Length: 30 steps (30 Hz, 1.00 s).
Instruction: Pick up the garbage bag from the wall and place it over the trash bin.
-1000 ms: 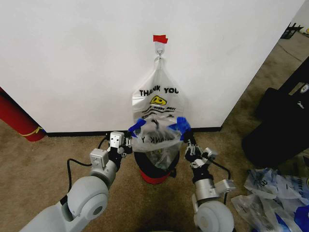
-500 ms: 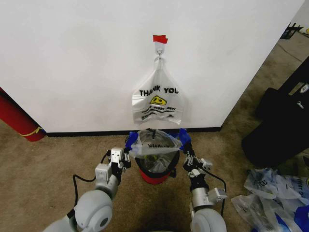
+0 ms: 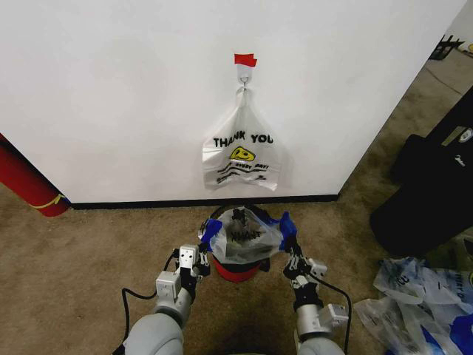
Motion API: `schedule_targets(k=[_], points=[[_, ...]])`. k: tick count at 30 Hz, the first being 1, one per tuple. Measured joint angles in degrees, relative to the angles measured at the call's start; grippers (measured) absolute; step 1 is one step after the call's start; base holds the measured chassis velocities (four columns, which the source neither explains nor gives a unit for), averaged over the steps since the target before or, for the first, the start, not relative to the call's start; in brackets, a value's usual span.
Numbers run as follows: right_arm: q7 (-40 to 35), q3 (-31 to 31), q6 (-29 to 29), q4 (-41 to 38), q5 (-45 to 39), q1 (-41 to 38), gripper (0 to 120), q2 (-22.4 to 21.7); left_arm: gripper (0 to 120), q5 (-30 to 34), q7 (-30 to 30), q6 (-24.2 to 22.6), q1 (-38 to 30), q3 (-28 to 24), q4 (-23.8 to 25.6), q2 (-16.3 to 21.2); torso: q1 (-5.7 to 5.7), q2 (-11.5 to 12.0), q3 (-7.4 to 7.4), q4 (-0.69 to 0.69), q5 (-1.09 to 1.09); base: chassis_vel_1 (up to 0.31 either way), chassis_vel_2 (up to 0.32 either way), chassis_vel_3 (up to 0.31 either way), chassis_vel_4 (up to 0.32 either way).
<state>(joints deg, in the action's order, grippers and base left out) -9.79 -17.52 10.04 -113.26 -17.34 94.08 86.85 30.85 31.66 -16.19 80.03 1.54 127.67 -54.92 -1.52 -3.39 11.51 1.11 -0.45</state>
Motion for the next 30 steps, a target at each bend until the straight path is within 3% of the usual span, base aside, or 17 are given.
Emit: schedule_targets(k=[11, 23, 30], points=[[-1.9, -0.5, -2.8, -0.6, 1.1, 1.9, 0, -1.1, 0, -0.7, 0.0, -0.2, 4.2, 0.6, 1.0, 0.3, 0.0, 0.0, 0.0, 0.0, 0.01, 0.0, 0.0, 0.0, 0.0], [-3.6, 0.6, -5.3, 2.1, 0.4, -2.3, 0, -1.6, 0, -0.4, -0.1, -0.4, 3.4, -1.0, -1.5, 0.6, 0.0, 0.0, 0.01, -0.01, -0.01, 0.0, 0.0, 0.0, 0.0], [-5.4, 2.5, -10.2, 1.7, 0.1, -3.2, 0, -3.8, 0, 1.3, 0.2, -3.9, 0.5, -2.2, -2.5, 2.1, 0.0, 0.0, 0.01, -0.01, -0.01, 0.0, 0.0, 0.0, 0.0]])
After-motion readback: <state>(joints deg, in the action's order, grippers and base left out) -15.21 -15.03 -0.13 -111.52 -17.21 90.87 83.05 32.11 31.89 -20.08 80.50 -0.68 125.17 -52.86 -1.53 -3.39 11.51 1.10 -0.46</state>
